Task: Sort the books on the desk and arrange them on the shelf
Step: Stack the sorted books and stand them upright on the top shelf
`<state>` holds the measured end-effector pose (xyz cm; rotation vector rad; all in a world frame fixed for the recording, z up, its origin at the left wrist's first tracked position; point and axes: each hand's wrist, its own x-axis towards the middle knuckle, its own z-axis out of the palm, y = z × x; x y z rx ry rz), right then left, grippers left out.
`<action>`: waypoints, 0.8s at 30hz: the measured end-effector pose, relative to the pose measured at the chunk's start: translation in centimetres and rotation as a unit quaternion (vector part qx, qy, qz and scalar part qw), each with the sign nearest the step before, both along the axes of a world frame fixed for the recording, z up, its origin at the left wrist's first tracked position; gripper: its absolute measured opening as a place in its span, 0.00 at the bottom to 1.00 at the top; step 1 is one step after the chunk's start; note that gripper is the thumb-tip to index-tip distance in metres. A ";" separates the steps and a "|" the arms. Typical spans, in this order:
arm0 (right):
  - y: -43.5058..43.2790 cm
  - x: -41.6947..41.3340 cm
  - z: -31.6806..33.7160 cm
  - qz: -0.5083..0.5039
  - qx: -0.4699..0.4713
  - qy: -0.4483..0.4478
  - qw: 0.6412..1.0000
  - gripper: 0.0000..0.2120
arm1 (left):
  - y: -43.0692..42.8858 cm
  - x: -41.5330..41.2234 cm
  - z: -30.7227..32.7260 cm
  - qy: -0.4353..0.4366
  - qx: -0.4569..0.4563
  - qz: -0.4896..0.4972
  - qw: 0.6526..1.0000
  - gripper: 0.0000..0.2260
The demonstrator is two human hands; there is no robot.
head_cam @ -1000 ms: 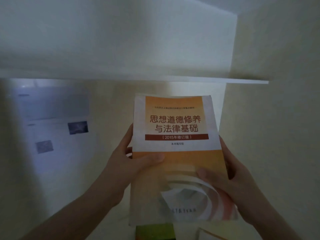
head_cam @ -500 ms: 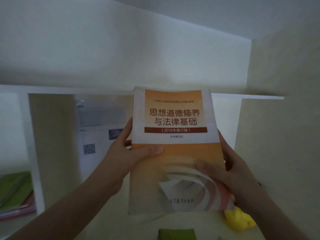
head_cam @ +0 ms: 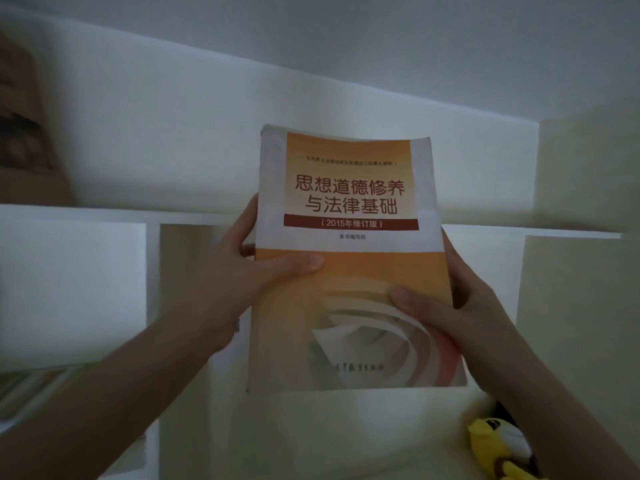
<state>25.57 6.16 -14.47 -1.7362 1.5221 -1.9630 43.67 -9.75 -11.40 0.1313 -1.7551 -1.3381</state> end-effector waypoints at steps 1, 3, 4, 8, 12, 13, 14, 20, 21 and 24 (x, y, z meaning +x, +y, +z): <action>-0.4 0.2 0.4 0.009 -0.005 0.002 1.000 0.36 | 0.0 0.5 0.4 0.004 -0.004 0.009 1.000 0.38; -1.2 0.6 1.4 0.024 -0.010 0.016 1.000 0.37 | -0.1 1.6 1.4 0.010 -0.021 0.024 0.999 0.36; -1.6 0.9 1.9 0.031 -0.014 0.024 0.999 0.37 | -0.2 2.2 1.9 0.010 -0.034 0.030 0.999 0.34; -3.9 1.8 4.1 0.060 -0.035 0.038 0.997 0.37 | -1.0 4.5 4.4 0.013 -0.071 0.046 0.996 0.33; -6.4 2.8 6.8 0.085 -0.059 0.050 0.993 0.36 | -2.2 6.6 7.4 0.019 -0.090 0.056 0.994 0.34; -7.1 3.0 7.6 0.092 -0.066 0.052 0.992 0.36 | -2.6 7.0 8.2 0.020 -0.099 0.062 0.993 0.34; -7.7 3.2 8.5 0.100 -0.072 0.057 0.991 0.36 | -3.0 7.5 8.9 0.021 -0.107 0.069 0.992 0.35; -12.3 4.2 13.3 0.130 -0.091 0.091 0.983 0.37 | -5.2 9.5 12.6 0.046 -0.121 0.120 0.984 0.37; -13.3 4.3 13.9 0.136 -0.092 0.092 0.982 0.38 | -5.5 9.7 13.1 0.055 -0.122 0.132 0.982 0.38; -16.0 4.5 15.0 0.157 -0.091 0.087 0.980 0.39 | -6.8 9.9 13.9 0.071 -0.117 0.171 0.976 0.40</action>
